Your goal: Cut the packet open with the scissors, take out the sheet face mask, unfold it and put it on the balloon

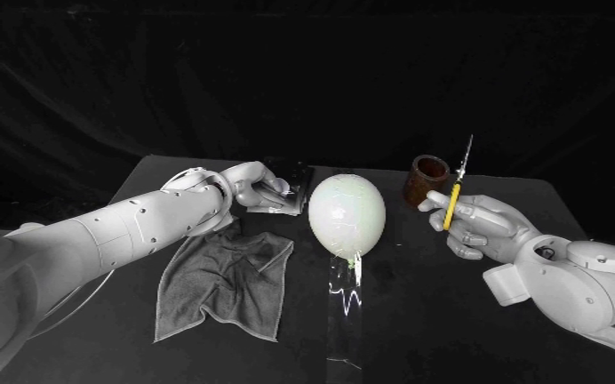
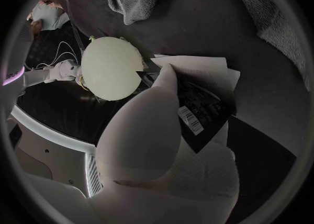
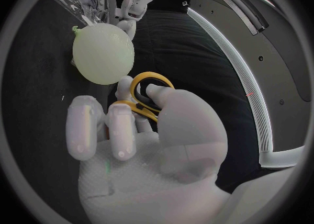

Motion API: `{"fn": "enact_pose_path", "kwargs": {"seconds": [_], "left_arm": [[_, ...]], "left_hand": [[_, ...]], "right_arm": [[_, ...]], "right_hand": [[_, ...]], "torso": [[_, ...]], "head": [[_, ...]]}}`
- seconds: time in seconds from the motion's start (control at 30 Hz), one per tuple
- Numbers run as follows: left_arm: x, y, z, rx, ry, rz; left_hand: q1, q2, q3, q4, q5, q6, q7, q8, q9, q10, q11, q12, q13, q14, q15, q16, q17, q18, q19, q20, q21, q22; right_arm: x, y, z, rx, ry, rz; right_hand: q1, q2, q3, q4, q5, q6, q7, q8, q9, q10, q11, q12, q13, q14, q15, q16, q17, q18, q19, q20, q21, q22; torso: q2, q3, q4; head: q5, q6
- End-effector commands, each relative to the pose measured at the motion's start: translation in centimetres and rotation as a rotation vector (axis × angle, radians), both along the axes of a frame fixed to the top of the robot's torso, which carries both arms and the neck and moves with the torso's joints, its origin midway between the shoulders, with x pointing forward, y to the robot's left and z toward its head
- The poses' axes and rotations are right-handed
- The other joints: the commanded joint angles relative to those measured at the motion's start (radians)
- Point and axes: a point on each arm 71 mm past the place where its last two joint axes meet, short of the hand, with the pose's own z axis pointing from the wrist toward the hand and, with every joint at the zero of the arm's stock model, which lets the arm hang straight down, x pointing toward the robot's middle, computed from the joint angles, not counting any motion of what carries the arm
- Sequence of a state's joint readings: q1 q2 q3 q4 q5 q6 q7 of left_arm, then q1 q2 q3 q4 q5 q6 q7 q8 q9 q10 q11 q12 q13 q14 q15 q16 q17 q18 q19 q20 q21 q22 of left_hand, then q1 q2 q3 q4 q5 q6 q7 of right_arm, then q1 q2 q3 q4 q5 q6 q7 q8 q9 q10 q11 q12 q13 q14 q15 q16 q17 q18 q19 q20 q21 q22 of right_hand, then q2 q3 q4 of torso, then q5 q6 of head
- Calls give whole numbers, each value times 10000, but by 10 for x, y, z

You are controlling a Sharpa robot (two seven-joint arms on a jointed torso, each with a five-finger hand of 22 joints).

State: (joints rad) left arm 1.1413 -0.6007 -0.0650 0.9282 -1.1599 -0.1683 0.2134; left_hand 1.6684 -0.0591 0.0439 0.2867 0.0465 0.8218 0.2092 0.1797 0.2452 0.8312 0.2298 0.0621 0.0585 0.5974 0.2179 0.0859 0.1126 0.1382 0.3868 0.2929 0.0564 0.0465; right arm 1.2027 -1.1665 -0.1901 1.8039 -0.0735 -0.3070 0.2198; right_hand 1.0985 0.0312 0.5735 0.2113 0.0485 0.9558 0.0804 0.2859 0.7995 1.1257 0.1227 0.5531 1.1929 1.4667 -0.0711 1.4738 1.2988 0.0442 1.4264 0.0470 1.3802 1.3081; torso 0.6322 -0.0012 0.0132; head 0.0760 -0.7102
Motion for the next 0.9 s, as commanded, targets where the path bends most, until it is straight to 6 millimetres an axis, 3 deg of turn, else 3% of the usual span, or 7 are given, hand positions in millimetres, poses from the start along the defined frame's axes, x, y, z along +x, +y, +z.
{"fn": "enact_pose_path", "kwargs": {"seconds": [0.03,0.3,0.4,0.43,0.53,0.8,0.9], "left_arm": [[-3,-1,-9,-102,684,72],[-3,-1,-7,-274,561,164],[-3,-1,-5,-465,267,213],[-2,-1,-3,-565,104,238],[-2,0,1,-827,-372,303],[1,2,20,-1579,-1639,390],[3,2,29,-1866,-1959,378]], "left_hand": [[60,385,210,2,12,116,434,55,-1,202,-43,42,58,158,-12,57,21,-14,162,-5,40,16],[207,962,678,9,17,434,307,188,18,590,-156,95,80,720,-108,185,127,12,424,1,107,45],[414,1289,1191,-47,21,761,173,340,56,1053,-320,212,96,1858,-297,507,345,25,1386,12,371,177],[562,1312,1709,-62,17,984,107,451,89,1420,-423,245,64,2315,-446,724,432,105,3048,-2,843,408],[643,1085,2598,-52,30,1186,35,561,124,1884,-549,214,45,3017,-642,1051,566,321,3760,-55,1169,513],[-118,221,4788,-57,-13,1293,35,718,213,2313,-584,-7,29,3291,-687,1056,615,395,3986,-55,1276,465],[-196,161,4970,-109,11,1285,20,739,231,2325,-592,-3,32,3296,-692,1047,619,396,3988,-60,1279,456]], "right_arm": [[0,2,1,4,-134,236],[1,3,0,-46,-170,256],[2,3,0,-78,-191,264],[2,3,0,-95,-200,265],[4,3,-1,-149,-230,267],[9,1,-1,-313,-373,227],[13,-1,0,-382,-467,174]], "right_hand": [[319,428,-36,-35,1,79,-18,-41,-6,3865,-1255,7932,1477,517,59,35,12,122,-66,1,-33,977],[337,417,-45,-63,1,93,-20,-65,-24,3863,-1257,7921,1470,513,57,28,-4,124,-71,0,-42,972],[337,417,-45,-63,1,93,-20,-65,-24,3863,-1257,7921,1470,513,57,28,-4,124,-71,0,-42,972],[337,417,-45,-63,1,93,-20,-65,-24,3863,-1257,7921,1470,513,57,28,-4,124,-71,0,-42,972],[337,417,-45,-63,1,93,-20,-65,-24,3863,-1257,7921,1470,513,57,28,-4,124,-71,0,-42,972],[348,416,-47,-77,1,102,-21,-76,-33,3865,-1258,7925,1476,514,56,30,4,122,-67,-1,-38,977],[353,415,-49,-83,1,106,-21,-82,-38,3862,-1258,7913,1465,514,56,29,1,123,-70,-1,-42,974]], "torso": [[2,-4,0],[-3,-6,-1],[-3,-2,1],[-2,0,2],[-7,3,3],[-18,6,-3],[-18,2,-2]], "head": [[9,1],[29,12],[39,43],[40,46],[45,99],[46,202],[42,275]]}}
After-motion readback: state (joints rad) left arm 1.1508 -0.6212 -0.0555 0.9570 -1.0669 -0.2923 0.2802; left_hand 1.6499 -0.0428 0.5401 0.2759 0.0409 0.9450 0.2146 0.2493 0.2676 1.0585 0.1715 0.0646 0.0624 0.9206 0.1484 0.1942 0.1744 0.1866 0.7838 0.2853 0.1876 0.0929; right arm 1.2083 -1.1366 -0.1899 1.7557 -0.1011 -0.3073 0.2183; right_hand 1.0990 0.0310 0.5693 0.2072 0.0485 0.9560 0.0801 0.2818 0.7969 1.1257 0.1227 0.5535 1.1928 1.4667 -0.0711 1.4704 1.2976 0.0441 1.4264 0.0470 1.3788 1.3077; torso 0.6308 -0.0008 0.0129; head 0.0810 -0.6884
